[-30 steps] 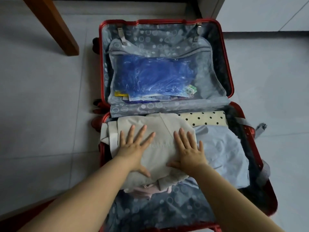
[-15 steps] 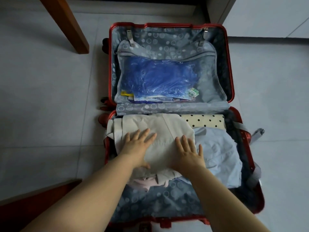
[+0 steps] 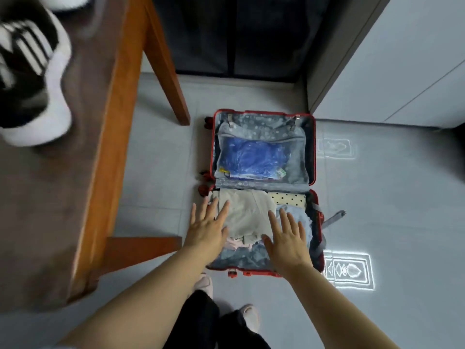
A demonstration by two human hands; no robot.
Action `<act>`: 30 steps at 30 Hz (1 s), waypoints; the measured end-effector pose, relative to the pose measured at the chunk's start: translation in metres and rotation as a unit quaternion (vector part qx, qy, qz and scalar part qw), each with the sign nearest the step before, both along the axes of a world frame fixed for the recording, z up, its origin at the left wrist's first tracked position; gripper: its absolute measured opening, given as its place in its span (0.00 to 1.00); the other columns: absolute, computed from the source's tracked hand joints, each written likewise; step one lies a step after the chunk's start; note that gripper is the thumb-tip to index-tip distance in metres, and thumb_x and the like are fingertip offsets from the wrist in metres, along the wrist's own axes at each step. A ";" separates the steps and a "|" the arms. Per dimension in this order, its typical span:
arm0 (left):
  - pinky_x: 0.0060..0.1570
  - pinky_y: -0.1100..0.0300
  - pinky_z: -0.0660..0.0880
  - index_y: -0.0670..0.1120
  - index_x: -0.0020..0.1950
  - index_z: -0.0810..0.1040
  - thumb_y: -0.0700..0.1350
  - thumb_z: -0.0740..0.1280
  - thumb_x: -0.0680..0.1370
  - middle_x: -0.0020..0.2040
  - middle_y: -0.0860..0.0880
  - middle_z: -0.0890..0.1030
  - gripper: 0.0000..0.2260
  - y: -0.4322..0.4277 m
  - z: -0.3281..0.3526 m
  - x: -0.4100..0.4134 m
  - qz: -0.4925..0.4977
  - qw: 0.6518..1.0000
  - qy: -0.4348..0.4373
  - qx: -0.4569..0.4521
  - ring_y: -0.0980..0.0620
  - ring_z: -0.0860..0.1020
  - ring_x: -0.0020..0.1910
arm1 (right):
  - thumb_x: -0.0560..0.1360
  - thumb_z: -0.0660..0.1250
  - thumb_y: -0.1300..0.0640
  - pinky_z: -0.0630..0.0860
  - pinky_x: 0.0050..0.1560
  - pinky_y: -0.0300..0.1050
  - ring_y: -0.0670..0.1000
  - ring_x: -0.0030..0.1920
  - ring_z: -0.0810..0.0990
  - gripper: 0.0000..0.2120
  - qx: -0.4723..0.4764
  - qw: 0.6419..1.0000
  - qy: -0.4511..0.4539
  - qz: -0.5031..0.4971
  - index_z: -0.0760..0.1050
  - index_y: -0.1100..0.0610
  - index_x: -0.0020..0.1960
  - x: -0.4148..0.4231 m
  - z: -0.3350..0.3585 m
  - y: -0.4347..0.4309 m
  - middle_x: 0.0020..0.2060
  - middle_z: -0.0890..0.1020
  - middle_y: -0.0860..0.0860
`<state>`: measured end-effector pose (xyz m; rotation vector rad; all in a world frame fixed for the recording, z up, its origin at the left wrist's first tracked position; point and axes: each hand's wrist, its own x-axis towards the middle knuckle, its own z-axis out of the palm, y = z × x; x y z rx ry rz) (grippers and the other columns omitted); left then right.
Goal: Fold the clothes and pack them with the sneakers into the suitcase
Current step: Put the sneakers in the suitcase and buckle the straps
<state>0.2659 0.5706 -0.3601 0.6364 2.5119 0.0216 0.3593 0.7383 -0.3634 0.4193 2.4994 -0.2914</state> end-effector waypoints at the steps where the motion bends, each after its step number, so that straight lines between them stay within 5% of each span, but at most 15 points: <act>1: 0.71 0.48 0.34 0.53 0.76 0.40 0.53 0.49 0.82 0.77 0.48 0.41 0.26 0.001 0.031 0.001 0.009 1.000 0.015 0.024 0.46 0.37 0.75 | 0.67 0.19 0.33 0.32 0.70 0.51 0.55 0.76 0.38 0.40 0.001 1.000 0.021 0.016 0.34 0.49 0.75 -0.005 0.030 -0.002 0.76 0.40 0.54; 3: 0.71 0.48 0.33 0.53 0.76 0.40 0.52 0.50 0.82 0.77 0.49 0.41 0.26 -0.001 0.092 0.006 0.024 0.998 0.033 0.046 0.47 0.37 0.75 | 0.56 0.10 0.34 0.31 0.68 0.50 0.55 0.76 0.39 0.51 0.009 0.998 0.056 0.033 0.35 0.48 0.75 -0.011 0.085 -0.008 0.76 0.41 0.53; 4: 0.71 0.48 0.34 0.54 0.76 0.39 0.52 0.49 0.82 0.77 0.49 0.41 0.26 -0.005 0.119 0.008 0.029 0.997 0.043 0.055 0.47 0.37 0.75 | 0.59 0.13 0.33 0.31 0.69 0.51 0.55 0.76 0.40 0.48 0.009 0.997 0.072 0.037 0.36 0.48 0.76 -0.013 0.109 -0.012 0.76 0.42 0.53; 7: 0.71 0.47 0.35 0.55 0.76 0.38 0.53 0.49 0.82 0.77 0.50 0.41 0.26 -0.023 0.183 0.015 0.065 0.991 0.079 0.090 0.48 0.38 0.76 | 0.79 0.38 0.39 0.36 0.74 0.53 0.54 0.76 0.43 0.29 -0.002 0.993 0.101 0.053 0.38 0.49 0.76 -0.021 0.166 -0.027 0.76 0.44 0.53; 11: 0.73 0.47 0.38 0.53 0.76 0.37 0.53 0.50 0.82 0.78 0.50 0.42 0.28 -0.057 0.226 0.012 0.106 0.979 0.126 0.119 0.48 0.40 0.76 | 0.81 0.47 0.43 0.40 0.75 0.53 0.53 0.76 0.48 0.27 -0.017 0.990 0.125 0.057 0.45 0.49 0.76 -0.032 0.208 -0.053 0.76 0.48 0.51; 23: 0.72 0.45 0.48 0.49 0.76 0.40 0.58 0.65 0.74 0.76 0.44 0.54 0.42 -0.188 0.265 -0.119 0.235 0.923 0.250 0.173 0.43 0.55 0.74 | 0.80 0.56 0.47 0.60 0.69 0.52 0.57 0.69 0.64 0.24 -0.088 0.969 0.229 -0.044 0.57 0.54 0.73 -0.143 0.257 -0.187 0.70 0.64 0.53; 30: 0.71 0.45 0.56 0.46 0.76 0.45 0.63 0.69 0.68 0.72 0.43 0.63 0.47 -0.201 0.246 -0.177 0.297 0.926 0.129 0.191 0.44 0.64 0.70 | 0.79 0.57 0.50 0.61 0.66 0.51 0.58 0.68 0.64 0.22 -0.211 0.931 0.234 -0.182 0.61 0.54 0.71 -0.189 0.259 -0.256 0.68 0.67 0.55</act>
